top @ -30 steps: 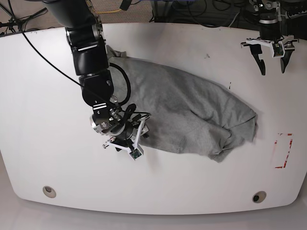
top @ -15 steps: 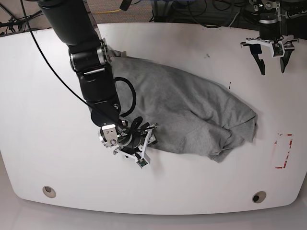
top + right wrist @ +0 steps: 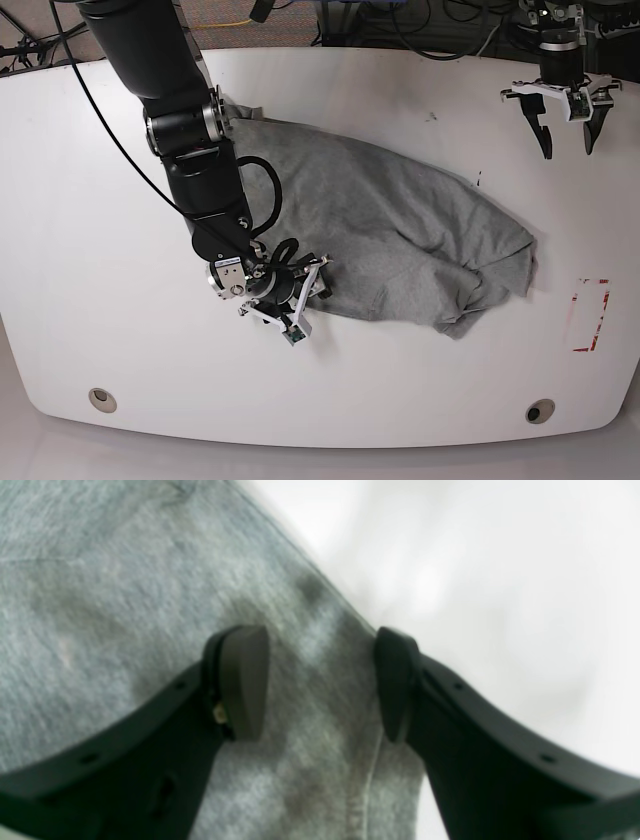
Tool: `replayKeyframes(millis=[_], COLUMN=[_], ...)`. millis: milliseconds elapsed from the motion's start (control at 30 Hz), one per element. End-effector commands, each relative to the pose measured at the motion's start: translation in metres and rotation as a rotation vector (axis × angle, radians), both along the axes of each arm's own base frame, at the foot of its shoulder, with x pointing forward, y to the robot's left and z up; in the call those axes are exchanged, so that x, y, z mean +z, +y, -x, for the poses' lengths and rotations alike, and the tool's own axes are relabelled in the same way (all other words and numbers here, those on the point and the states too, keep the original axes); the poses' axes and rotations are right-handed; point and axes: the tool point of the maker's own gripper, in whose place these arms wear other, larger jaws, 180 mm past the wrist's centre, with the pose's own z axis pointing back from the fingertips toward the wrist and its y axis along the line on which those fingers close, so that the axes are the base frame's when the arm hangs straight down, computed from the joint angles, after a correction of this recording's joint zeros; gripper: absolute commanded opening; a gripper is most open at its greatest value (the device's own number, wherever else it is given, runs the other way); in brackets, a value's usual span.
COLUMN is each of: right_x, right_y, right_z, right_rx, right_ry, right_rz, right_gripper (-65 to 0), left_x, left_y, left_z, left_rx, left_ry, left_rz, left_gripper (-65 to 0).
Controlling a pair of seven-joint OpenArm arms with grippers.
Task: Fold the T-shirt properly
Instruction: 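Move the right gripper down to the grey T-shirt's bunched edge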
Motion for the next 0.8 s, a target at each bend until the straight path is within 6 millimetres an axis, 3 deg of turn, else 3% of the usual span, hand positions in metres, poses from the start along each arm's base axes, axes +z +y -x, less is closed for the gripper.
replayKeyframes(millis=[0, 200, 433, 767], right_x=[0.024, 0.042, 0.062, 0.049], right_y=[0.004, 0.006, 0.006, 0.001], right_z=[-0.018, -0.027, -0.04, -0.039], right_rx=[0.0, 0.005, 0.007, -0.015], right_ry=[-0.066, -0.12, -0.165, -0.153], right_rz=[-0.025, -0.032, -0.034, -0.056], right_gripper=[-31.7, -31.9, -31.7, -31.7], left_x=[0.013, 0.015, 0.003, 0.002], left_y=[0.0, 0.001, 0.006, 0.006], left_z=[-0.003, -0.007, -0.013, -0.014], left_rx=[-0.008, -0.008, 0.027, 0.026], left_ry=[-0.046, -0.056, 0.02, 0.024], left_rz=[-0.018, -0.019, 0.005, 0.008], left_gripper=[-28.1, -28.1, -28.1, -28.1])
